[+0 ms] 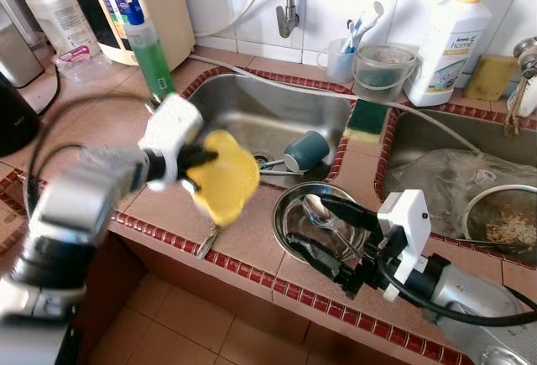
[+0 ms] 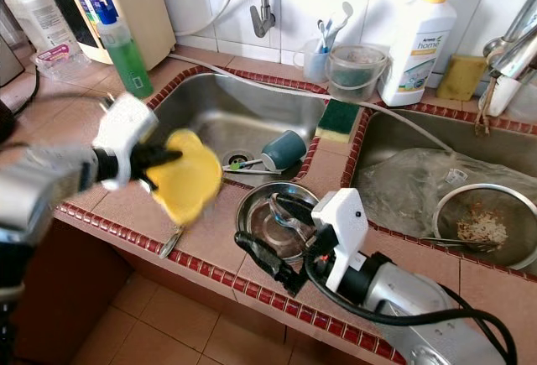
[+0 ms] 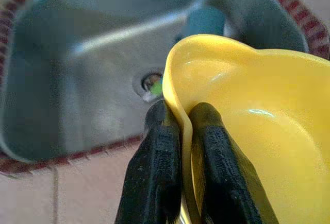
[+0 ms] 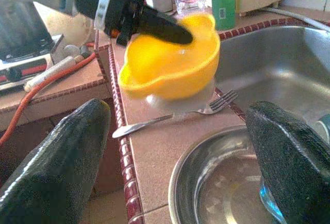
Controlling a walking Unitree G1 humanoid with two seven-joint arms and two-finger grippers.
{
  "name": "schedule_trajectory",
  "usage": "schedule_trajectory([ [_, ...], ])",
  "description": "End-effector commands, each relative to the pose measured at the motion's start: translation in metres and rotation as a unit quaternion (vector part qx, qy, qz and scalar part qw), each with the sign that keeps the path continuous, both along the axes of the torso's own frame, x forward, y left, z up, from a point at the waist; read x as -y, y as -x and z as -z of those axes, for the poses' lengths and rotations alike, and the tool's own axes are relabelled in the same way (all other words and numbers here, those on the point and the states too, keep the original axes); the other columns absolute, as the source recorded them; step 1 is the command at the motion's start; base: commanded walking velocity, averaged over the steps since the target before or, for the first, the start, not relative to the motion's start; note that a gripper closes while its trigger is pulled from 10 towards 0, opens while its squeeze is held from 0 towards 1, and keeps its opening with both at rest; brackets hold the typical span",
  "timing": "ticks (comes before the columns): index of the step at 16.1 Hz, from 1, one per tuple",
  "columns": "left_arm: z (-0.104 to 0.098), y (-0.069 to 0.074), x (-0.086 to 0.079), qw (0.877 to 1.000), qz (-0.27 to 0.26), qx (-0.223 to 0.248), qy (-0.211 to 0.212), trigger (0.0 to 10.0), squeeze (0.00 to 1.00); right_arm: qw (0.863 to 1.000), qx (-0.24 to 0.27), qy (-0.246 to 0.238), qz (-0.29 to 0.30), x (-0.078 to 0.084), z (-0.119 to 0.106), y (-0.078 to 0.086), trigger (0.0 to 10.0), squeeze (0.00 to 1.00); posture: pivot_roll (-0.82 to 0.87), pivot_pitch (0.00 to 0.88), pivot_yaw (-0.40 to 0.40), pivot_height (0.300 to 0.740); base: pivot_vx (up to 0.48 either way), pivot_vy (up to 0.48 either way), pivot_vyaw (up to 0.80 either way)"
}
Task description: Kitchen organization
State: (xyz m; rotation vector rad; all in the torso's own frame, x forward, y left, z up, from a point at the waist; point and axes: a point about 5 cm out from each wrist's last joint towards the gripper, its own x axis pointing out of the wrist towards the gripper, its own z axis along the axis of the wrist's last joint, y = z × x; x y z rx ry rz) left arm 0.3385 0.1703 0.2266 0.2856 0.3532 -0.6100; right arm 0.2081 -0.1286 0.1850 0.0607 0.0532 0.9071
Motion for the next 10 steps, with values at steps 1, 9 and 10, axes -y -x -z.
schedule_trajectory([
  [1,-0.008,-0.004,-0.007,1.0,-0.016,0.015,0.004,10.0,0.0,1.0,0.008,-0.003,-0.001,0.0,-0.003,-0.002,10.0,0.0,-0.18,0.089,0.09,0.74,0.0,0.0,0.0],
  [9,-0.014,-0.046,0.032,0.988,-0.05,0.123,0.078,10.0,0.0,0.988,0.069,-0.056,0.123,0.009,-0.029,-0.049,10.0,0.0,-0.19,0.072,0.093,0.74,0.0,0.0,0.0],
  [10,-0.011,-0.052,0.042,0.986,-0.049,0.123,0.101,10.0,0.0,0.984,0.076,-0.072,0.144,0.01,-0.034,-0.053,10.0,0.0,-0.2,0.071,0.098,0.74,0.0,0.0,0.0],
])
